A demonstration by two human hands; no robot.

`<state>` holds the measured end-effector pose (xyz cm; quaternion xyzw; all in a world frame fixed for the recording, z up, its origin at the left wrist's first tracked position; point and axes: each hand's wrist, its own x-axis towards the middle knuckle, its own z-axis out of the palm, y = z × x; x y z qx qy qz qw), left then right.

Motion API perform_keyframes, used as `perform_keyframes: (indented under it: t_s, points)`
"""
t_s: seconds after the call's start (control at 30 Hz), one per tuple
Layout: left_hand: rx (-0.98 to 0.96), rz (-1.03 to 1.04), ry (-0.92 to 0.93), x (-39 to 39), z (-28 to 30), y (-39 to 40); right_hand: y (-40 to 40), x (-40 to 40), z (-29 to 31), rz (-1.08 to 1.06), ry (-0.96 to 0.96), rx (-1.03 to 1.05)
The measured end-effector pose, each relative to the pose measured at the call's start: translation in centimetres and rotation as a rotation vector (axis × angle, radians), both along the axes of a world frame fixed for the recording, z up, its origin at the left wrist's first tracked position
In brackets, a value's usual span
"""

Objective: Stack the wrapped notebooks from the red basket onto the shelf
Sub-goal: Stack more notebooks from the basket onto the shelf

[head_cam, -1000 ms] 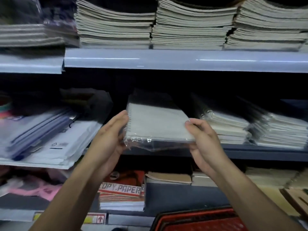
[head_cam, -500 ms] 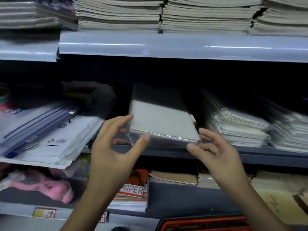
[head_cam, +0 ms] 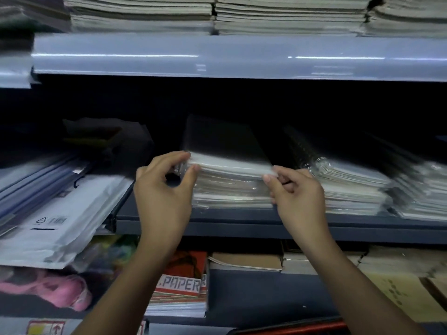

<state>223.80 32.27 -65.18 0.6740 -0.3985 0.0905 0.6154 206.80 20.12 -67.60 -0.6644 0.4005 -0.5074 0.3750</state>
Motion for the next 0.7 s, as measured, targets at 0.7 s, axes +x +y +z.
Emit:
perform_keyframes:
  t_s: [0.7]
  points:
    - [0.143,-0.2,0.213,-7.9,-2.3,5.3,5.9,-11.7,-3.3,-0.02,0.301,-0.069]
